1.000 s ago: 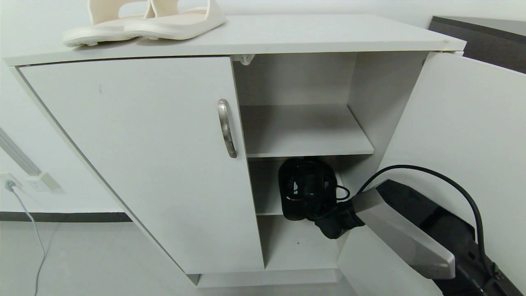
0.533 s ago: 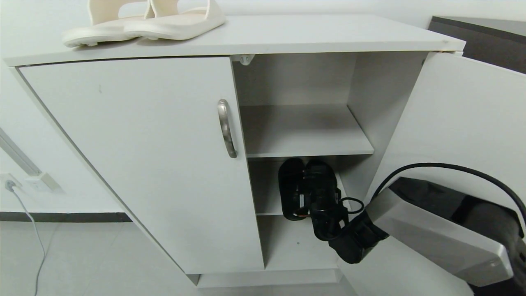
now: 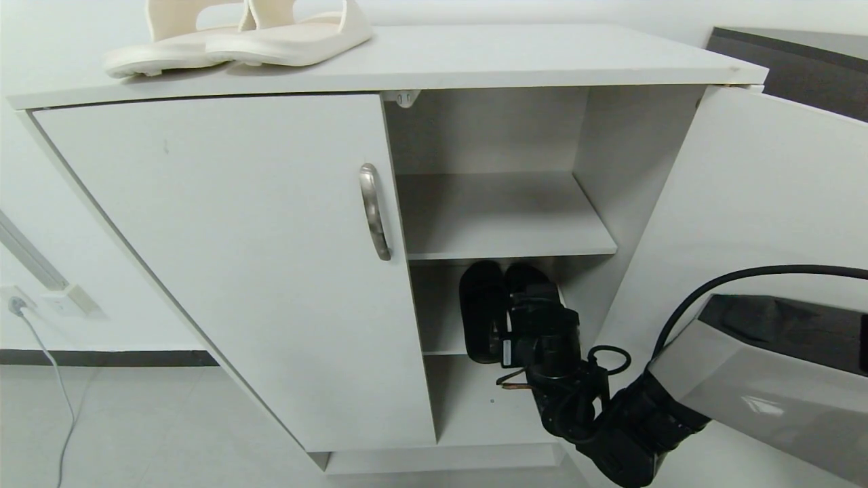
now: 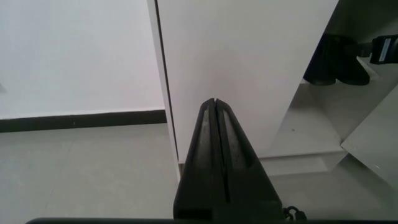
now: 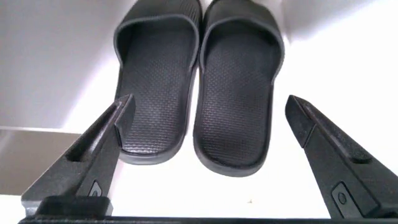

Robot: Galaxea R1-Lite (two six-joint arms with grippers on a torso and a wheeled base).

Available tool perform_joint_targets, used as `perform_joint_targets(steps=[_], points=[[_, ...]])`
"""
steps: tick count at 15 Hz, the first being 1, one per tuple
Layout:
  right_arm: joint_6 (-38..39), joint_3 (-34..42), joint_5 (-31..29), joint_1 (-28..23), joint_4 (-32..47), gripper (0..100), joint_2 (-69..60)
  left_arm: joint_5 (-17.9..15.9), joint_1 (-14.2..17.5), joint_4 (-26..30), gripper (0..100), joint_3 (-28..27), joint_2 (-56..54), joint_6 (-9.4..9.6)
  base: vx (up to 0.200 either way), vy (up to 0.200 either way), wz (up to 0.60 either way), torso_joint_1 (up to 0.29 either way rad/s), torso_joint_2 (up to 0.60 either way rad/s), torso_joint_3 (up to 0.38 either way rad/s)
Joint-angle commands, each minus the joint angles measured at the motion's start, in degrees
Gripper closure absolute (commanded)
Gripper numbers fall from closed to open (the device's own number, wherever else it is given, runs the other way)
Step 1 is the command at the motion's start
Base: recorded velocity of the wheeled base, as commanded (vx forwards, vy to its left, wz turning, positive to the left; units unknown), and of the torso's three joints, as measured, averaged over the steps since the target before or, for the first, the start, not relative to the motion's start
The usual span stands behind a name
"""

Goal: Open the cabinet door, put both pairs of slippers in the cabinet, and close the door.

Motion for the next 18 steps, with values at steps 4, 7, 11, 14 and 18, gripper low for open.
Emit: perform_joint_targets(steps=[4,7,11,14,18], points=[[0.0,0.5,-0.2,2.1,-0.6,0,-1.2,0.0,0.0,0.0,100,0.0,0.1,-0.27,-0.200,0.000,0.00,0.001,0.00,0.000],[0.0,1.6,-0.2,2.2,-1.6,0,-1.2,0.0,0.0,-0.1,100,0.0,0.1,-0.27,-0.133,0.000,0.00,-0.005,0.00,0.002],[-0.3,2.4,-0.2,2.0,-2.5,0,-1.2,0.0,0.0,-0.1,100,0.0,0.1,-0.36,0.000,0.000,0.00,0.000,0.00,0.000],[-0.5,2.2,-0.2,2.0,-2.3,0,-1.5,0.0,0.0,-0.1,100,0.0,0.1,-0.36,0.000,0.000,0.00,0.000,0.00,0.000],[-0.5,2.5,-0.2,2.0,-2.2,0,-1.4,0.0,0.1,-0.1,100,0.0,0.1,-0.36,0.000,0.000,0.00,0.000,0.00,0.000]])
